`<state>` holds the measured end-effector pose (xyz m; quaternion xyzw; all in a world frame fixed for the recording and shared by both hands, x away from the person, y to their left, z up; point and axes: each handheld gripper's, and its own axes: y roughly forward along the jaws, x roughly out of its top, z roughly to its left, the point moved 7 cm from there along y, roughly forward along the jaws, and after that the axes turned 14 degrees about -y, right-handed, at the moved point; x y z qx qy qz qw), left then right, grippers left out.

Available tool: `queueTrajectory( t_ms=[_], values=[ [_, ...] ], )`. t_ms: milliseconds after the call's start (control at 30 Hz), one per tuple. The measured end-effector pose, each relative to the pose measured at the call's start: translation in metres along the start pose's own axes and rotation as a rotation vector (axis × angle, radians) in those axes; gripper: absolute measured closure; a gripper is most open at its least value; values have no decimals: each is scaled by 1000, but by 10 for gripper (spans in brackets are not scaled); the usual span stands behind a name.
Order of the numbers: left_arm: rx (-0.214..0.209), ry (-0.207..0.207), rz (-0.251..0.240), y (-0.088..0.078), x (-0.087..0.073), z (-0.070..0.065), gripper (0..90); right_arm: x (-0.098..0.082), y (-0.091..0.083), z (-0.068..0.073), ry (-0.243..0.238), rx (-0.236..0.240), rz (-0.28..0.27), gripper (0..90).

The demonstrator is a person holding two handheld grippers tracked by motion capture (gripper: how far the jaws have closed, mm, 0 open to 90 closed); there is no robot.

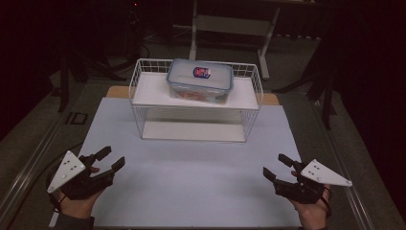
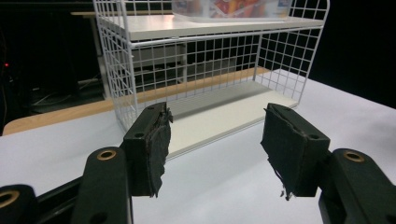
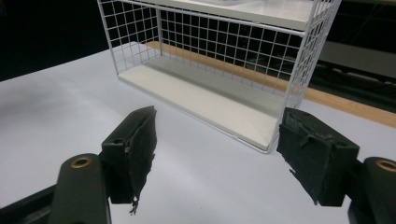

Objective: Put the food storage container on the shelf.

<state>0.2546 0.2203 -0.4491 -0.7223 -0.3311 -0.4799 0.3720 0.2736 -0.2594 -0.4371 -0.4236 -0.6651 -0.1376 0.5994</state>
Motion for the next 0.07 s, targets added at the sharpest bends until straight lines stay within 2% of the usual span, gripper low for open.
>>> queueTrajectory(
  t_ms=[67],
  values=[
    [1,-11,-1,0,-1,2,410,-2,-1,0,-1,-13,-1,277]
  ],
)
